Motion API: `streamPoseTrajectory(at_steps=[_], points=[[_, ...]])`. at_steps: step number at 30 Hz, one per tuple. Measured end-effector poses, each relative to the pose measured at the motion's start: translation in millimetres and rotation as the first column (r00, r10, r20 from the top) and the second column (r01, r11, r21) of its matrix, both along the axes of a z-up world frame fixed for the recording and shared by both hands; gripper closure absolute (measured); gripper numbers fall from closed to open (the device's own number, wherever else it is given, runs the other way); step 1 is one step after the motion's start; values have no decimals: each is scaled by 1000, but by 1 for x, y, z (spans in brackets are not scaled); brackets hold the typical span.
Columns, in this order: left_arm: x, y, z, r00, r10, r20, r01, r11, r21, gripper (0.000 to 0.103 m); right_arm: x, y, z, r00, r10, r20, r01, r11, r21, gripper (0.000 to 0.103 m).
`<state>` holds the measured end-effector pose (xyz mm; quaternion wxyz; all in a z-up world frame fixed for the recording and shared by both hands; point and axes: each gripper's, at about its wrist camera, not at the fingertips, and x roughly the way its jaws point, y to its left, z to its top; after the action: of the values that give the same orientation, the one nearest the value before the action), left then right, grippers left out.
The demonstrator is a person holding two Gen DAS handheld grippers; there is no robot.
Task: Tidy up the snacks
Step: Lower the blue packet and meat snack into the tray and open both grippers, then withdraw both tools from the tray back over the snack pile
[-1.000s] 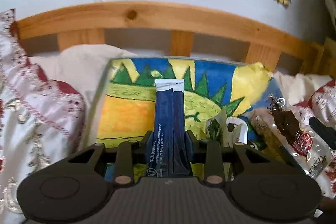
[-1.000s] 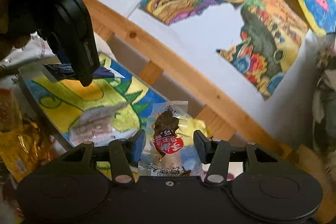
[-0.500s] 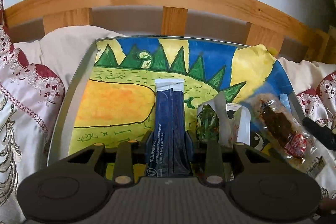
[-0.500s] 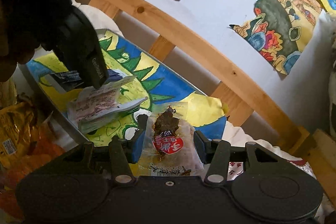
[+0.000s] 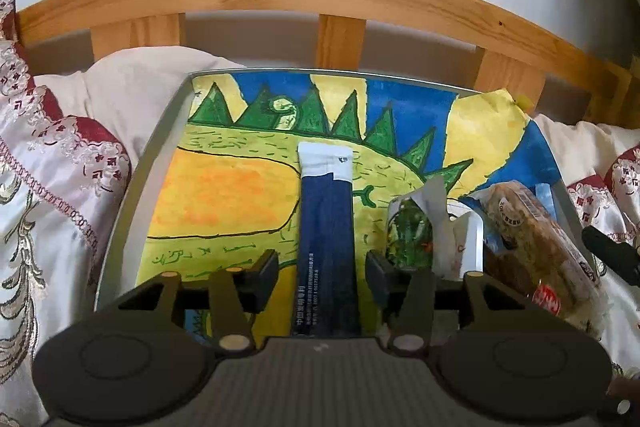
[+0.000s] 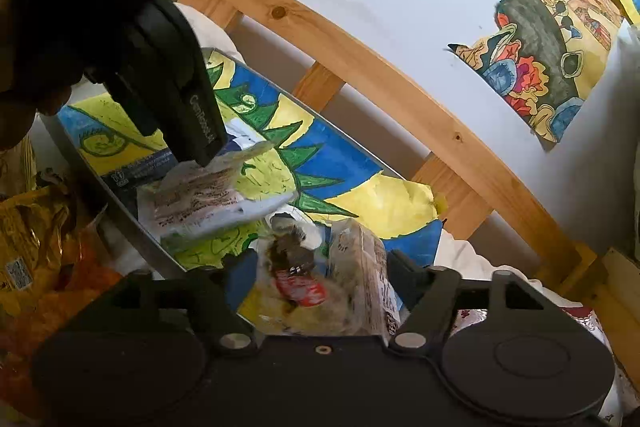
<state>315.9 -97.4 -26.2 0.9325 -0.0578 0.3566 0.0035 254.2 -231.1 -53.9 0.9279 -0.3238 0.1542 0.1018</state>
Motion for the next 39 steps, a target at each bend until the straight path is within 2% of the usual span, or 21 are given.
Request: streamPoseTrajectory(at_steps=[6, 8, 14, 18, 25, 34, 39], points=[[-15, 13, 11, 998, 45, 36, -43, 998, -48, 28, -3, -3, 9, 1000, -12, 19, 11, 999, 30, 20], [-23, 18, 17, 996, 65, 64, -62, 996, -57, 19, -5, -6, 15, 999, -19, 35, 17, 998, 56, 18], [-49, 36, 39, 988, 92, 127, -84, 994, -68, 8, -16, -12, 37, 997, -37, 69, 27, 990, 139, 9], [-72, 49, 50, 980, 117, 161, -102, 990, -95, 6, -26, -14, 51, 997, -46, 63, 31, 977, 212, 9], [-118, 64, 61, 952, 163, 257, -145, 985, -90, 1, -60, -20, 84, 992, -79, 102, 37, 930, 365, 3], [-172, 76, 65, 944, 160, 289, -137, 986, -96, 1, -111, -20, 106, 987, -71, 147, 0, 901, 434, 1], [-202, 79, 64, 940, 166, 299, -144, 985, -95, 1, -139, -17, 106, 991, -37, 132, -27, 892, 451, 1]])
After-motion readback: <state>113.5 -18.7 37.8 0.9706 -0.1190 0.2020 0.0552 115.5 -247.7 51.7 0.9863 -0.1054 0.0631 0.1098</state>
